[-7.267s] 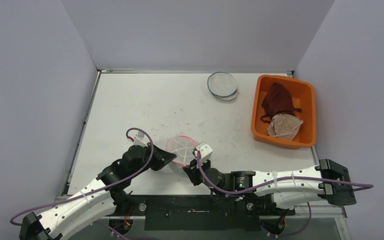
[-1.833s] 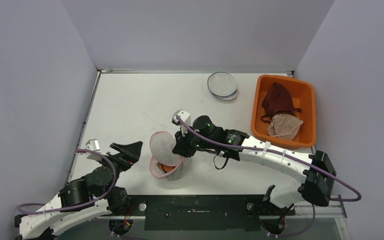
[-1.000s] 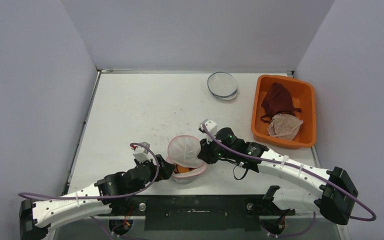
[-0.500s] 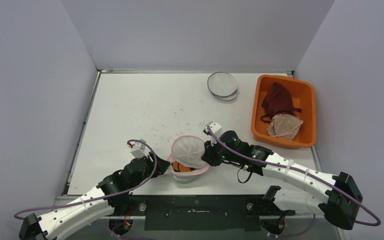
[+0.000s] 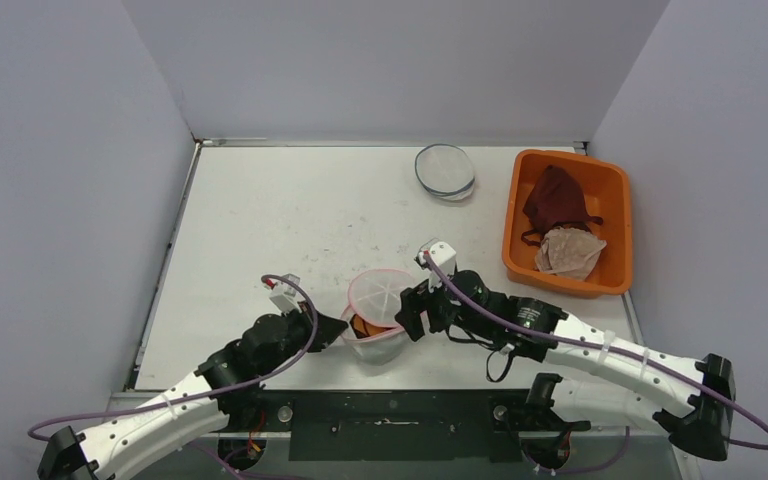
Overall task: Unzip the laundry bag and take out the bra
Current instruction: Open the laundry bag at the center of the board.
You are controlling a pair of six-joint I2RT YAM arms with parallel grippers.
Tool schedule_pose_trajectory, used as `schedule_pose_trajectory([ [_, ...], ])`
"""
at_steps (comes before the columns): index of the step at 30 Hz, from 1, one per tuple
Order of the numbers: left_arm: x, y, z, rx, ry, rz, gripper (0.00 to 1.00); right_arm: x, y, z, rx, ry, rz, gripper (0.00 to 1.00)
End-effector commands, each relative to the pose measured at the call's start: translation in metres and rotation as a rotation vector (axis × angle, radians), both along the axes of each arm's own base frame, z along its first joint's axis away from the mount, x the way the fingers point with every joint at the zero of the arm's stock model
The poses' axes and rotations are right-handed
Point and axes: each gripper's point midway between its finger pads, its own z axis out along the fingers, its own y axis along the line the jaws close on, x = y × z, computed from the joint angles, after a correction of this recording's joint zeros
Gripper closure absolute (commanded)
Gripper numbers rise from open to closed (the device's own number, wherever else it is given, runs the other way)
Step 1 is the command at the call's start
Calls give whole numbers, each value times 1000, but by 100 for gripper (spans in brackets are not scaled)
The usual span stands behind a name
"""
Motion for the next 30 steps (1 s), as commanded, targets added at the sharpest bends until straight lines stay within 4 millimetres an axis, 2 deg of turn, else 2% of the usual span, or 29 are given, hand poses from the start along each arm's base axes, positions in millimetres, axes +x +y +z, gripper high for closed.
schedule_pose_trajectory([
  [1,5,-13,43,-120,-118,-35,100,6,1,68,84,-175,-177,23],
  [4,6,-16,52,-144,-140,-45,100,-4,15,79,94,-249,-184,24],
  [7,5,-21,54,-143,-141,-66,100,-9,34,67,35,-302,-175,25],
  [8,5,-22,54,-143,-139,-72,100,-10,43,57,-6,-320,-165,25],
  [11,4,-25,52,-142,-133,-85,100,-14,64,42,-72,-378,-139,25],
  [15,3,-25,53,-154,-133,-84,100,-13,81,29,-167,-444,-140,25],
  [20,3,-25,55,-160,-134,-83,100,-3,82,17,-277,-506,-197,27],
  [27,1,-26,53,-166,-128,-92,100,6,79,7,-363,-561,-263,45],
  [30,0,-26,53,-168,-126,-95,100,9,79,0,-398,-564,-269,48],
])
